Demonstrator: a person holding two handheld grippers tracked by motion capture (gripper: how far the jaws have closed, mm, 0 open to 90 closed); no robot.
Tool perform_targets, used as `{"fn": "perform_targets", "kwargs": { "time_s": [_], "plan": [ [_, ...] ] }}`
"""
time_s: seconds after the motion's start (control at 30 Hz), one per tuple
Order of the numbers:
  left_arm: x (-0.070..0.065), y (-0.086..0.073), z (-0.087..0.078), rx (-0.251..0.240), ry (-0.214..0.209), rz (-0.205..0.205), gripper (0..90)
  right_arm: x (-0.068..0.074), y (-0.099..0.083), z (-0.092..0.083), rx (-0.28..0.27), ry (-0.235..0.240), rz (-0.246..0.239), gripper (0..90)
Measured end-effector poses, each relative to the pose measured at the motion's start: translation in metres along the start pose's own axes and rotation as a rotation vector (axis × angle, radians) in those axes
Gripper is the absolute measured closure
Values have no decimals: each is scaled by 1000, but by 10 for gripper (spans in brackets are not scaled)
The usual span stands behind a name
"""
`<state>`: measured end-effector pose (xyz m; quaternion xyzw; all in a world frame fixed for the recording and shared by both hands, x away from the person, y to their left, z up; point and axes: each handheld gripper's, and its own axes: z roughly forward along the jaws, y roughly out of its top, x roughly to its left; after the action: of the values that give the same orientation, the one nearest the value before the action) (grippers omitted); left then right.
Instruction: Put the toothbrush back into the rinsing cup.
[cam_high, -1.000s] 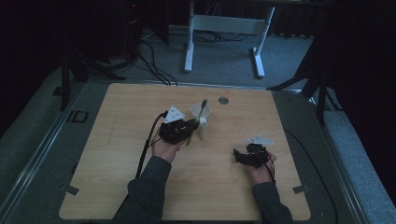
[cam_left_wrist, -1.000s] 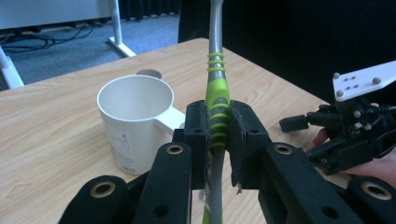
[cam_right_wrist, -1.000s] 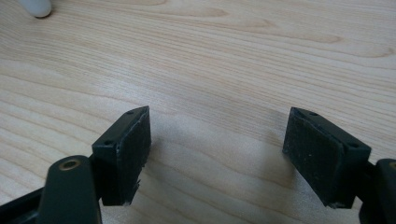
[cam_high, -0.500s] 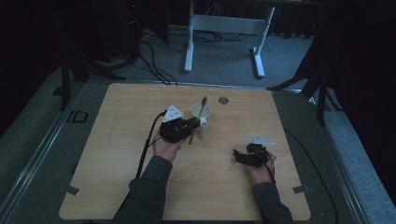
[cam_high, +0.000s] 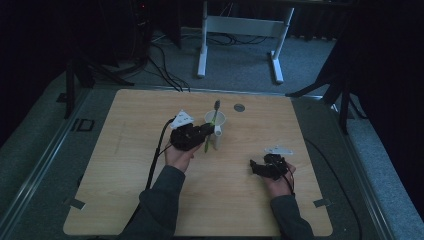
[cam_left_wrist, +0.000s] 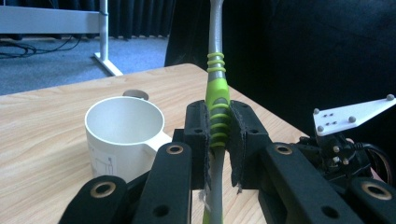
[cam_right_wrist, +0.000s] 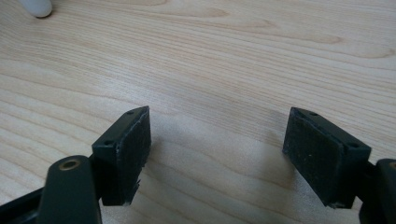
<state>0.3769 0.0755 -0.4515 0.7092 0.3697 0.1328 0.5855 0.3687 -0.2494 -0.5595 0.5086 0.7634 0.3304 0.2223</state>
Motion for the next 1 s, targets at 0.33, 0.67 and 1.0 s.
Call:
{"fn": "perform_targets", "kwargs": {
  "time_s": [0.33,0.67,1.0],
  "plan": [
    [0,3,4,-31,-6,-4,788,0,0,0,-2,0,0,229],
    [1,7,7,-60,-6,-3,788,0,0,0,-1,1,1,229],
    [-1,13,12,-76,-4,19,788,0,0,0,-1,0,0,229]
  ]
}}
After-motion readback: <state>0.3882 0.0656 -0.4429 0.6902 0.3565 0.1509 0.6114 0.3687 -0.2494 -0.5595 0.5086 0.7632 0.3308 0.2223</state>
